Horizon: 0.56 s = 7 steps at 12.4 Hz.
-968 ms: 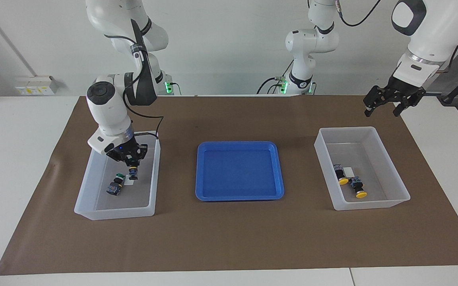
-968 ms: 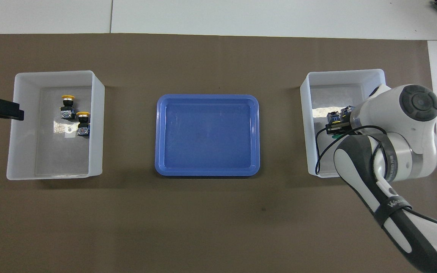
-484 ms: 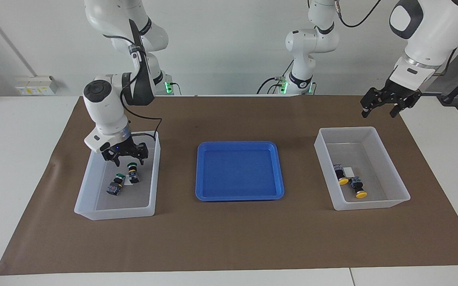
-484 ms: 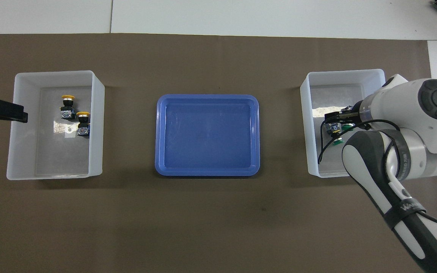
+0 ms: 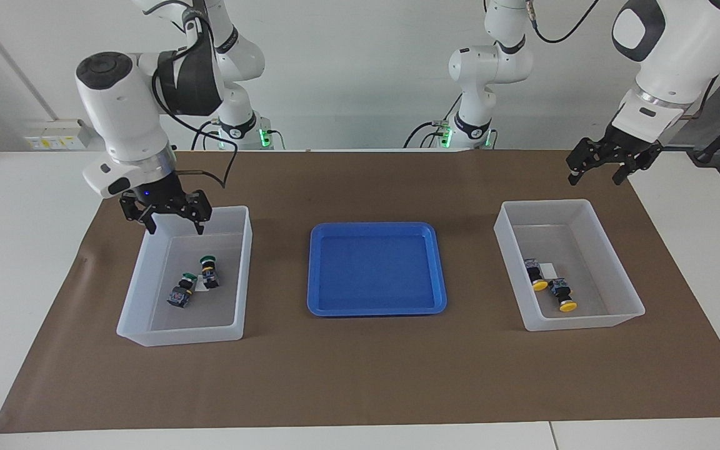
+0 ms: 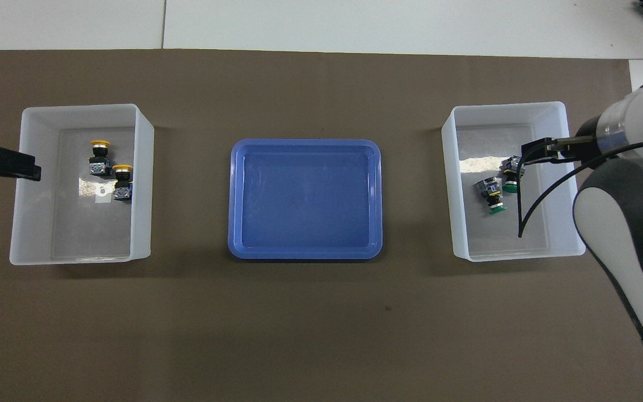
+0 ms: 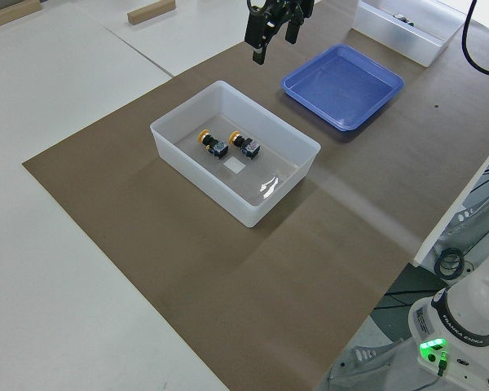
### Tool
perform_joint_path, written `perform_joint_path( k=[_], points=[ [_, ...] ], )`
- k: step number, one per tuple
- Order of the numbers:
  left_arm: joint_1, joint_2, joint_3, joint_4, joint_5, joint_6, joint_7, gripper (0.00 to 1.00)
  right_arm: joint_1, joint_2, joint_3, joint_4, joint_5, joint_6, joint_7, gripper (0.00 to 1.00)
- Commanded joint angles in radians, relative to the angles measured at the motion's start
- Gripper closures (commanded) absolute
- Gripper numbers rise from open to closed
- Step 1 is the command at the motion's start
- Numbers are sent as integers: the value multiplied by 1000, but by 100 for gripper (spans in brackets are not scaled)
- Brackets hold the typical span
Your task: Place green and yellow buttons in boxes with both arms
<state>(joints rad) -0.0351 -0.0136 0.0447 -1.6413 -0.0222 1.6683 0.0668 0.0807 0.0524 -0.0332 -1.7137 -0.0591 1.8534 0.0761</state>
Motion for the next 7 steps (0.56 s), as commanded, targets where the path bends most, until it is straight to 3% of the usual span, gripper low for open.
perform_joint_path(
  k=[1,4,7],
  points=[
    [-3,-13,0,-11,7,-13,-10,0,-19,-51,10,57,18,-130,13,0],
    [-3,-13,1,-11,7,-13,-10,0,-18,-88,10,126,24,-285,25,0],
    [-3,-13,0,-11,7,-15,-10,0,-6,-132,13,65,24,-293,86,0]
  ],
)
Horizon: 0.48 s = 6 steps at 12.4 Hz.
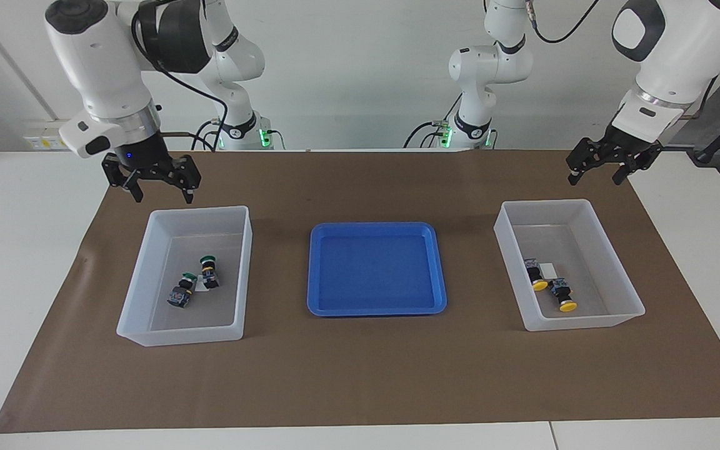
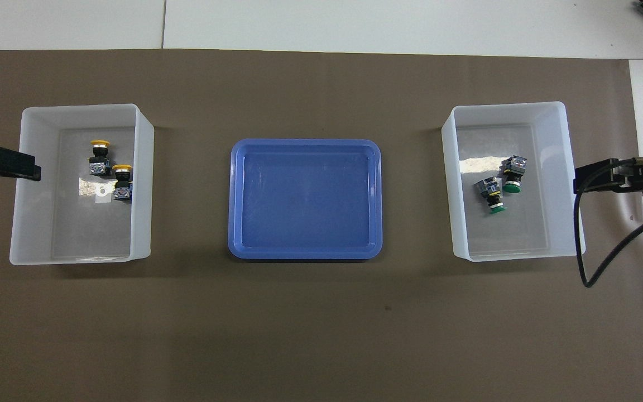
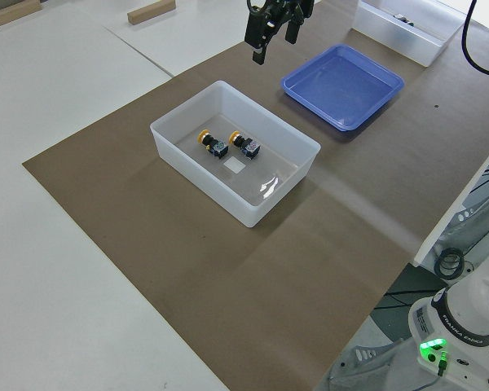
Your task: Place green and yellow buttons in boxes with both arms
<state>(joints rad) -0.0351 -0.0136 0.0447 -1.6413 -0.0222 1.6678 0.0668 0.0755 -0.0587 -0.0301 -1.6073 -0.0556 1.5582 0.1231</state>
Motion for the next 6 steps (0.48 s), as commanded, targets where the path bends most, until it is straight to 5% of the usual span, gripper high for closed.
perform_joint_path(
  k=[1,6],
  points=[
    [-3,-12,0,-11,7,-14,-10,0,4,-23,15,-45,20,3,46,0],
    [-3,-12,0,-11,7,-13,-10,0,-16,-1,18,15,23,-19,-22,0]
  ],
)
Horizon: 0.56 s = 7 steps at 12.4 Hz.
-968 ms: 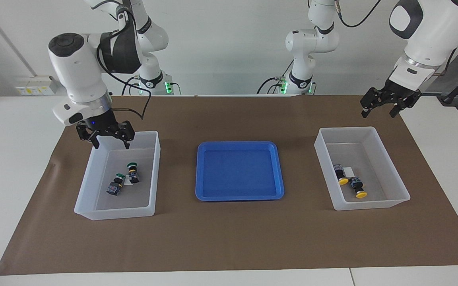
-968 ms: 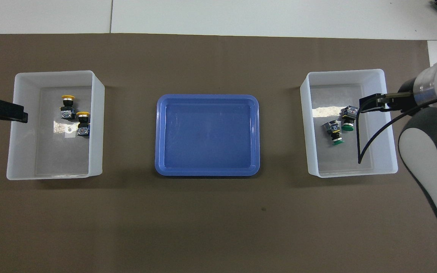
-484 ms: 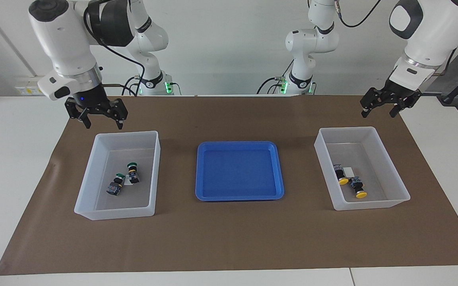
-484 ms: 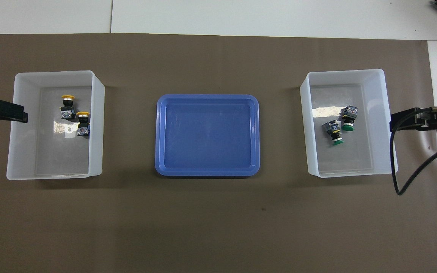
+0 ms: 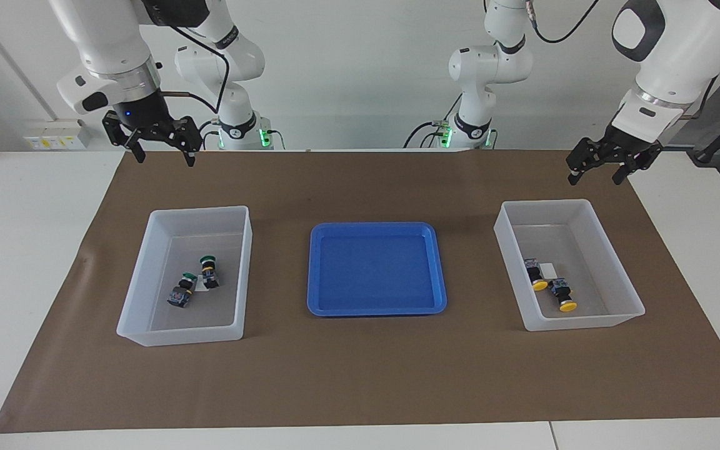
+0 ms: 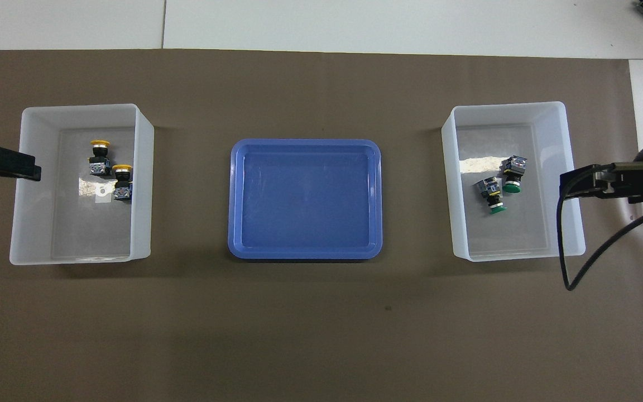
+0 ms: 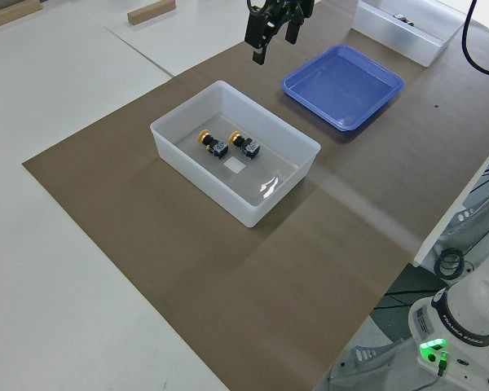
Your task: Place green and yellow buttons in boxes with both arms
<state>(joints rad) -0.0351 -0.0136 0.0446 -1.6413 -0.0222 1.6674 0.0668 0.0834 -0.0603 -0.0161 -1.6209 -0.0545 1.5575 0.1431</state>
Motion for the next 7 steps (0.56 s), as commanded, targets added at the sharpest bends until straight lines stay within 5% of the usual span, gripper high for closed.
perform_joint_path(
  k=[1,7],
  points=[
    [-3,-12,1,-11,7,-12,-10,0,-25,16,-2,54,41,-25,-45,0],
    [-5,-12,0,-11,7,-2,-5,0,-42,27,-5,75,41,-68,-147,0]
  ],
)
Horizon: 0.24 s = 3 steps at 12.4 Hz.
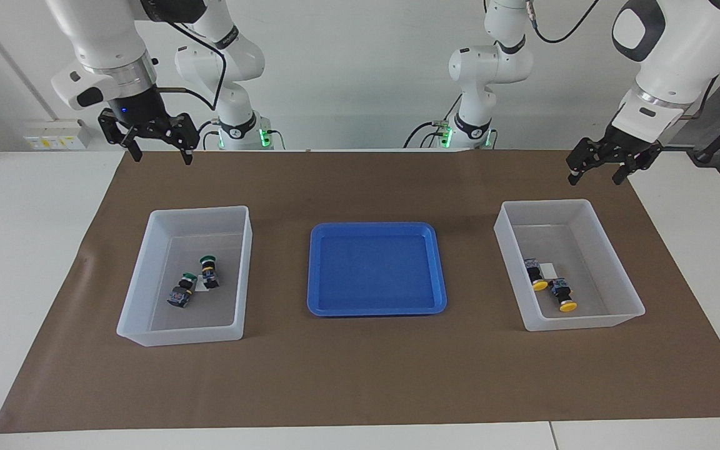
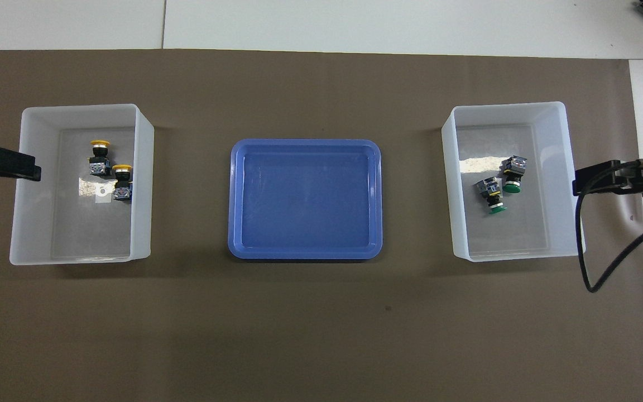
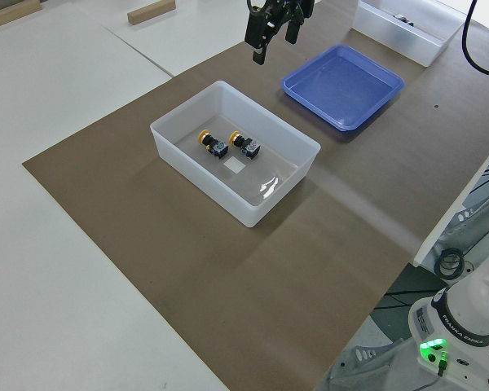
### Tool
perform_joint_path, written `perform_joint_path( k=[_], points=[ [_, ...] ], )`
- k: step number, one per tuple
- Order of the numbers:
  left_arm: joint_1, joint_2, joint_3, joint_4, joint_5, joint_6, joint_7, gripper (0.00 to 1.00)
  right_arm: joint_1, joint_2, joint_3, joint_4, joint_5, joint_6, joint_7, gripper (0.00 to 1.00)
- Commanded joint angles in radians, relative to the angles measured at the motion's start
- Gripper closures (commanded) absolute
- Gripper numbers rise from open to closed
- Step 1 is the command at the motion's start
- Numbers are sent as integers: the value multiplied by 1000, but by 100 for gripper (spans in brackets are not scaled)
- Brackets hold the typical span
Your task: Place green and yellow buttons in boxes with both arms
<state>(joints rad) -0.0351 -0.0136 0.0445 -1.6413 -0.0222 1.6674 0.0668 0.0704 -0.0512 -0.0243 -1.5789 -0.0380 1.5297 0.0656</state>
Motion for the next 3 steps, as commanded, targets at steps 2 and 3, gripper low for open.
perform_joint_path(
  k=[2,3],
  points=[
    [-9,-12,0,-12,7,-5,-7,0,-60,17,3,39,9,-60,-134,0],
    [-9,-12,0,-12,7,-5,-7,0,-63,17,3,37,12,-59,-135,0]
  ],
)
